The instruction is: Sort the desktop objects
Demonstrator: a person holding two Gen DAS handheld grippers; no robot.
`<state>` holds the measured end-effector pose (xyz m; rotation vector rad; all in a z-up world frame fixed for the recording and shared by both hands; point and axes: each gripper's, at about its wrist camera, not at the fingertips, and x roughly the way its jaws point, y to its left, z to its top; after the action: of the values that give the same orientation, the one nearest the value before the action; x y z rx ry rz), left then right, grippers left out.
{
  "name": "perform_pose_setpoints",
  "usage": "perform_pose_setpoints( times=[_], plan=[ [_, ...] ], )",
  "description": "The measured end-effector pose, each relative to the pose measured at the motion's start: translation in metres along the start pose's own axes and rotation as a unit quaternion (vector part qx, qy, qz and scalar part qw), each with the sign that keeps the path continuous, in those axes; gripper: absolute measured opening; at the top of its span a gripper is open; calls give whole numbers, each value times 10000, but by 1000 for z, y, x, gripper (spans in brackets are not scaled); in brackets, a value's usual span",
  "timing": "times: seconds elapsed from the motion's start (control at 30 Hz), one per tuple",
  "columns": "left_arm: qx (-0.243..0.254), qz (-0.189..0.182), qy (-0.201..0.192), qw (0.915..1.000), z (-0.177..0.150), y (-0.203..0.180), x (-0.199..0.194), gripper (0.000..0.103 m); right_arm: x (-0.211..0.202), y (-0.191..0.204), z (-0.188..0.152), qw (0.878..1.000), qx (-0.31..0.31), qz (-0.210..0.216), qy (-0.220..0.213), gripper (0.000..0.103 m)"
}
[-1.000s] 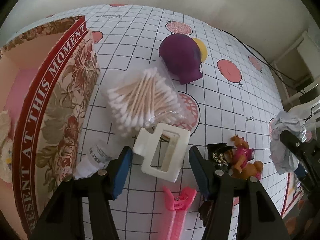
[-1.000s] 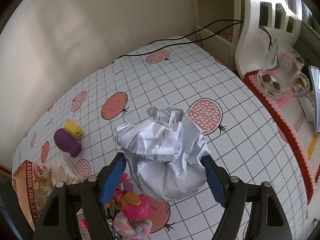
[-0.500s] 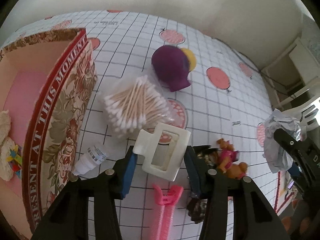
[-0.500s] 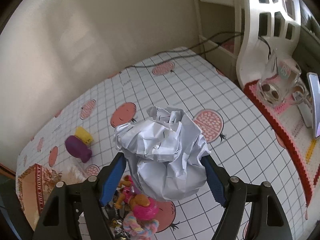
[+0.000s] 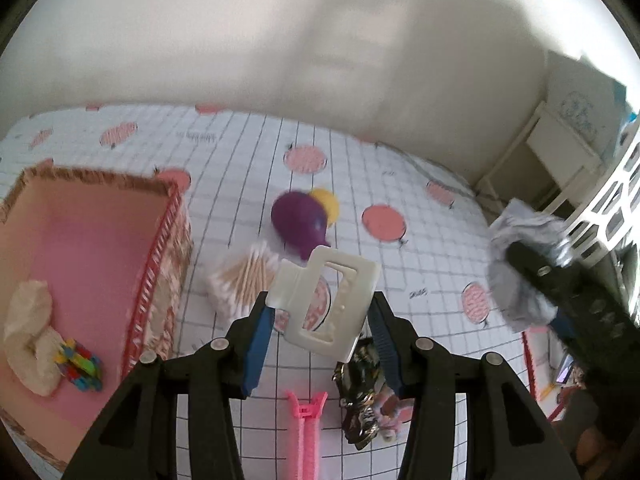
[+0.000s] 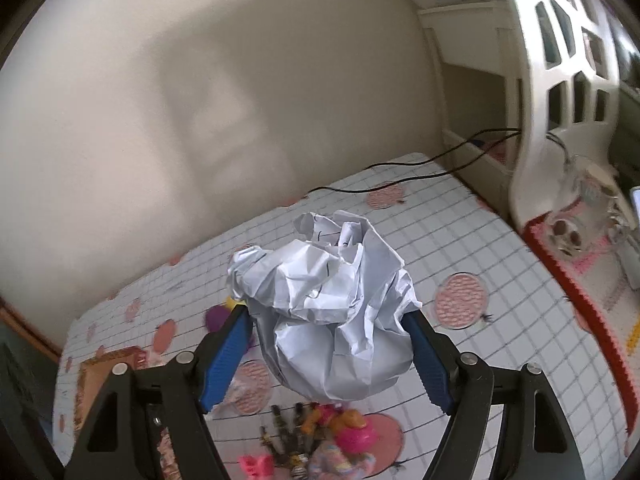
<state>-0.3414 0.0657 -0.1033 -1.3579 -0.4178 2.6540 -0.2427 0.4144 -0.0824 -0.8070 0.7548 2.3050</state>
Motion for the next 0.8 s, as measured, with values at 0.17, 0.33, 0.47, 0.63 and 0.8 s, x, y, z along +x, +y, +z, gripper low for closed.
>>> perform_pose_setpoints(
  times=[0.17, 0.33, 0.47, 0.63, 0.8],
  plan=[
    [-74, 37, -336, 9994, 2, 7, -22, 50, -14, 8, -1, 9995, 153, 139, -220, 79],
    [-416, -26, -499, 9979, 7, 25, -36, 50, -15, 30, -4, 9993, -165, 257, -201, 79],
    [-610, 38, -646, 9960, 10, 39, -47, 50, -17, 47, -7, 9985, -333, 381, -191, 79],
    [-958, 129, -792, 9922, 13, 64, -61, 50, -16, 65, -11, 9968, -609, 470, -204, 79],
    [-1316, 429, -963, 9857, 11, 96, -74, 50, -18, 85, -21, 9952, -716, 649, -132, 79]
  ],
)
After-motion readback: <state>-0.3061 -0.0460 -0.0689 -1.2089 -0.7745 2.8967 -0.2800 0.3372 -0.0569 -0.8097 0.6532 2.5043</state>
